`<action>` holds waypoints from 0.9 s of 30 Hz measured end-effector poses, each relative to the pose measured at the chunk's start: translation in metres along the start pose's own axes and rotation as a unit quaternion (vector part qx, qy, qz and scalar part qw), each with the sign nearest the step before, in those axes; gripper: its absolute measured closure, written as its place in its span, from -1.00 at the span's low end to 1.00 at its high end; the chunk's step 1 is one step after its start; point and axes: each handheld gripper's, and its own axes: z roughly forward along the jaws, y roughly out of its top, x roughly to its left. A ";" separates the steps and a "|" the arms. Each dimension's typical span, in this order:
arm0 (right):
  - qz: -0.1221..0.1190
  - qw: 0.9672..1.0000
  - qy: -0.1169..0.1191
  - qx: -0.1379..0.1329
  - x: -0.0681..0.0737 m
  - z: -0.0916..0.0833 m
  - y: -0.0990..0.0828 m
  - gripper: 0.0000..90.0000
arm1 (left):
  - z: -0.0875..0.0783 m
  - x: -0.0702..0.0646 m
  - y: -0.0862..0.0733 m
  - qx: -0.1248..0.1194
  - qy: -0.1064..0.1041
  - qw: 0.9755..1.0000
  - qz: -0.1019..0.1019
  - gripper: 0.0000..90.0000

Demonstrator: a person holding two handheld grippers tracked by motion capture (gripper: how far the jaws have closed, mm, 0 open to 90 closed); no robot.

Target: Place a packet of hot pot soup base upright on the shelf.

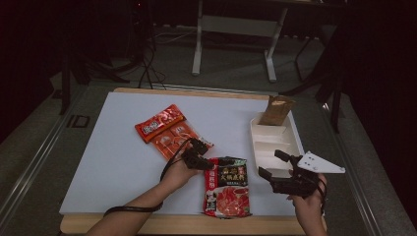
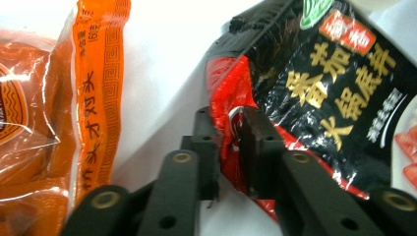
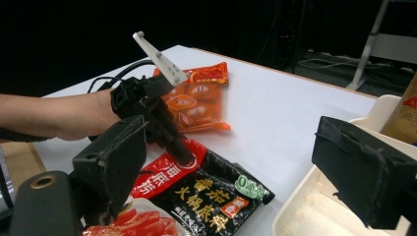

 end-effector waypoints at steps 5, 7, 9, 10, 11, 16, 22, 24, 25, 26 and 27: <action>-0.027 1.000 -0.011 -0.011 0.001 -0.001 0.002 -0.69 | -0.008 -0.005 0.001 -0.030 -0.010 0.999 -0.010 0.89; -0.043 0.999 -0.018 -0.012 0.002 -0.002 0.003 -0.69 | -0.013 -0.008 0.003 -0.043 -0.015 0.999 -0.009 0.90; -0.045 0.999 -0.021 -0.017 0.002 -0.004 0.004 -0.70 | -0.020 -0.013 0.006 -0.052 -0.019 0.998 -0.001 0.91; -0.043 0.999 -0.019 -0.013 0.002 -0.005 0.005 -0.71 | -0.022 -0.015 0.007 -0.058 -0.020 0.998 0.003 0.91; -0.037 0.999 -0.018 -0.009 0.002 -0.005 0.005 -0.72 | -0.025 -0.018 0.008 -0.062 -0.022 0.998 0.004 0.91; -0.005 1.000 -0.007 -0.006 0.000 -0.006 0.004 -0.75 | -0.038 -0.031 0.012 -0.078 -0.021 0.996 0.026 0.92; -0.004 1.000 -0.005 -0.003 0.002 -0.007 0.008 -0.76 | -0.055 -0.049 0.016 -0.100 -0.039 0.993 0.044 0.93; -0.008 1.000 0.000 -0.003 0.003 -0.008 0.010 -0.76 | -0.062 -0.058 0.016 -0.109 -0.049 0.992 0.052 0.93; -0.007 1.000 0.006 0.000 0.004 -0.009 0.011 -0.76 | -0.065 -0.061 0.016 -0.112 -0.054 0.991 0.054 0.93; -0.011 1.000 0.006 -0.001 0.006 -0.010 0.012 -0.76 | -0.068 -0.065 0.016 -0.119 -0.061 0.990 0.054 0.93; -0.013 1.000 0.008 -0.001 0.007 -0.010 0.013 -0.76 | -0.072 -0.070 0.015 -0.124 -0.059 0.989 0.061 0.93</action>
